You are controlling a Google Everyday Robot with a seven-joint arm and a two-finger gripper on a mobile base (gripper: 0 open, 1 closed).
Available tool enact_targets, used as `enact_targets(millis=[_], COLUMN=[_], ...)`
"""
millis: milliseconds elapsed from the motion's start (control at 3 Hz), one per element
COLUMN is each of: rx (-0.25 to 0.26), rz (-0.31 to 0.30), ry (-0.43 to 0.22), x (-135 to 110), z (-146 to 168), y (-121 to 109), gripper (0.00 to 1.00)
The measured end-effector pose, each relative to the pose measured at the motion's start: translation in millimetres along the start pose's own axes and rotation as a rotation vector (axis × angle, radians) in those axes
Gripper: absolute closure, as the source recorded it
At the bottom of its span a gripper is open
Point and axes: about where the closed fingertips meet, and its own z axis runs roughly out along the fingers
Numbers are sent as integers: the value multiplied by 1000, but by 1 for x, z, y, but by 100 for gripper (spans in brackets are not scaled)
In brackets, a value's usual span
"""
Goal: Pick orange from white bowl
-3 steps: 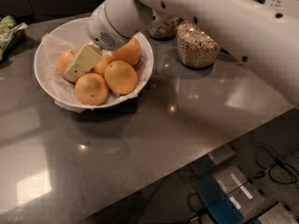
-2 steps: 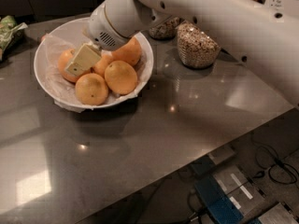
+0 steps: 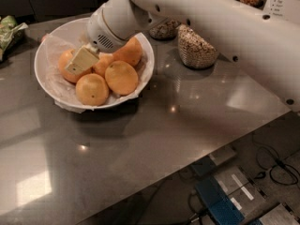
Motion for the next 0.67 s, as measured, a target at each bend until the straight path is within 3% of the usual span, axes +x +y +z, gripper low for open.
enact_targets(millis=[333, 667], rx=[-13, -13], rz=[9, 9], ry=[16, 16], x=[9, 9], z=[16, 16], y=[-9, -9], gripper=[40, 30])
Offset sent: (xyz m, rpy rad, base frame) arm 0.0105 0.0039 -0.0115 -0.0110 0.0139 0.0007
